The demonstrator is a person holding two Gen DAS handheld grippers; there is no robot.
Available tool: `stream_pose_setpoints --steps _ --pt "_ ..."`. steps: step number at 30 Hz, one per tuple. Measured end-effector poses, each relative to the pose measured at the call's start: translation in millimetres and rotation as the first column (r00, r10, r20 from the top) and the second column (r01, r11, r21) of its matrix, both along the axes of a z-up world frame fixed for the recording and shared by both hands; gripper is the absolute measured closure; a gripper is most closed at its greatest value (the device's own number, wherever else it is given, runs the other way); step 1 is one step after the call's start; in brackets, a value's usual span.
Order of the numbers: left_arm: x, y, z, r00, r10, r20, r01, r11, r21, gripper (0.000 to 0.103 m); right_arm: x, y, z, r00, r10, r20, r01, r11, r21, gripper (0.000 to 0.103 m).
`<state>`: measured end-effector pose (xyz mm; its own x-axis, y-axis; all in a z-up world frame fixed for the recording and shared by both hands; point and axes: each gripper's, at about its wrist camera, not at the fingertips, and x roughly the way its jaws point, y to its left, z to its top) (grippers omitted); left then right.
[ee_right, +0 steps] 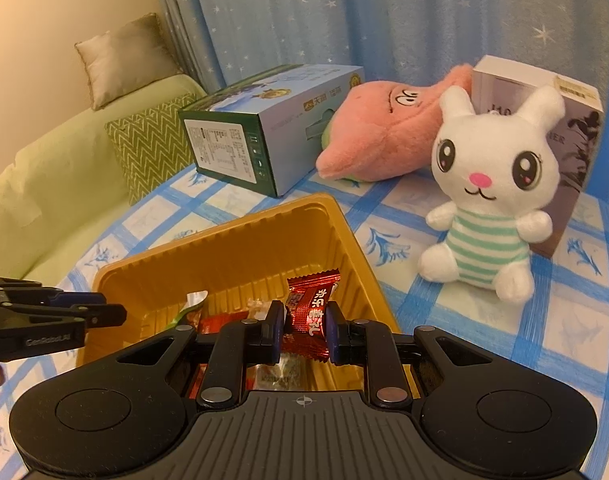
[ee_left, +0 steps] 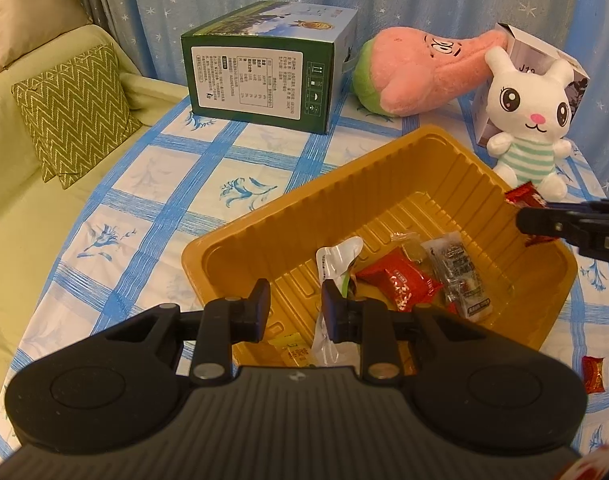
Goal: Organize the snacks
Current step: 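Open both tools to drop the candies into the orange tray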
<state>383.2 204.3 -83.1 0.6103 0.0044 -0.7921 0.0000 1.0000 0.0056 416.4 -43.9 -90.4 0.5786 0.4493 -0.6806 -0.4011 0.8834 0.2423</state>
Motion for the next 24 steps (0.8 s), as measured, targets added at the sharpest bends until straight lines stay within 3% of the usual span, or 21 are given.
stream_pose_setpoints --steps 12,16,18,20,22,24 --pt "-1 3 0 1.0 0.015 -0.005 -0.015 1.0 -0.007 0.077 22 16 -1 0.998 0.018 0.059 -0.017 0.999 -0.03 0.081" --pt "-4 3 2 1.0 0.014 -0.005 -0.014 1.0 -0.008 0.07 21 13 0 0.999 0.023 0.038 -0.023 1.0 -0.007 0.08" --pt "-6 2 3 1.0 0.012 -0.002 -0.012 1.0 -0.006 0.07 17 12 0 0.999 0.027 0.025 -0.027 1.0 -0.005 0.075" --pt "-8 2 4 1.0 0.012 0.001 -0.012 1.0 -0.005 0.069 13 11 -1 0.999 0.031 0.01 -0.031 1.0 0.002 0.053" --pt "-9 1 5 1.0 0.01 0.001 -0.01 1.0 -0.006 0.068 5 9 -1 0.999 0.027 0.019 -0.027 1.0 0.005 0.045" --pt "-12 0 7 1.0 0.007 0.002 -0.007 1.0 -0.008 0.067 -1 8 -1 0.999 0.036 0.014 -0.036 0.999 0.009 0.044"
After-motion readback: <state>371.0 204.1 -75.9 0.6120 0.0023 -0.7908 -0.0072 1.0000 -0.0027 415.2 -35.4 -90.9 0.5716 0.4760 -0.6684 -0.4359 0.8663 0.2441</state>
